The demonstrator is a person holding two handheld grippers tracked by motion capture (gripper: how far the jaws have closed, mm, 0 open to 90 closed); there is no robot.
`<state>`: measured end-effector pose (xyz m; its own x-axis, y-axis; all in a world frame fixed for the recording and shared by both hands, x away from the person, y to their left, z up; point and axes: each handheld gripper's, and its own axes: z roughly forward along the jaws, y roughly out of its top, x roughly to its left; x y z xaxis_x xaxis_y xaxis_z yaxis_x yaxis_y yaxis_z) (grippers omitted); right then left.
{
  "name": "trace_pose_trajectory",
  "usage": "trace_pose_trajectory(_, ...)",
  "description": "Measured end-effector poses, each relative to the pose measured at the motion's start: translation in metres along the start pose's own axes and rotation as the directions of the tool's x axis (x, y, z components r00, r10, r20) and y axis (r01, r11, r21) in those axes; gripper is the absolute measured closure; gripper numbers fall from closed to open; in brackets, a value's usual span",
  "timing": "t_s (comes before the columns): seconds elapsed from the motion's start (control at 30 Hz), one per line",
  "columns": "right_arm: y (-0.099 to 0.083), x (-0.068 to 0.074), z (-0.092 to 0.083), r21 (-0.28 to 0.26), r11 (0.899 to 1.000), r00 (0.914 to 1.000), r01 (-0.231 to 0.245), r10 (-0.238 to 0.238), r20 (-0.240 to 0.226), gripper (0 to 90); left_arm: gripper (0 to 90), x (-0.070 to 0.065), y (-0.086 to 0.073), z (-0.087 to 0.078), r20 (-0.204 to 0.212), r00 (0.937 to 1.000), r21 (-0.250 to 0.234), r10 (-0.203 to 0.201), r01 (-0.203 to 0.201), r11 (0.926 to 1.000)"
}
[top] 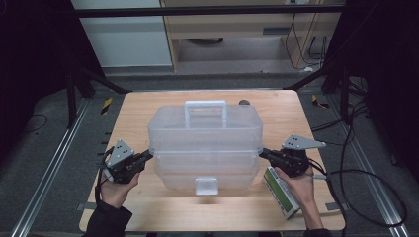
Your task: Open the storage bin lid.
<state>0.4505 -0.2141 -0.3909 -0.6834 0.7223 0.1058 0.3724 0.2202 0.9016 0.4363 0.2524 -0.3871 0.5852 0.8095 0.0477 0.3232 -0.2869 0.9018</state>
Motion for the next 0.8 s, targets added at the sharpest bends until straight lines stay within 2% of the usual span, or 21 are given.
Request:
trace_pose_trajectory(0.2,0.009,0.002,0.001,-0.014,1.000,0.9996,0.027,-0.027,-0.003,89.7,89.3,-0.001,0.009,0.000,0.001,1.0000,-0.025,0.002,-0.002,0.9997)
trace_pose_trajectory(0.37,0.013,0.001,0.000,-0.031,0.999,0.9997,0.024,-0.024,-0.011,89.8,89.3,-0.003,0.015,0.004,-0.005,0.9999,-0.031,0.010,-0.010,0.9995)
trace_pose_trajectory(0.63,0.015,0.001,-0.001,-0.034,0.999,0.9995,0.027,-0.028,-0.012,89.8,89.0,-0.004,0.015,0.004,-0.009,0.9999,-0.037,0.013,-0.013,0.9992)
trace_pose_trajectory(0.8,0.015,0.001,-0.002,-0.032,0.999,0.9996,0.026,-0.027,-0.013,89.8,83.7,-0.005,0.013,0.004,-0.027,0.9996,-0.035,0.013,-0.014,0.9993)
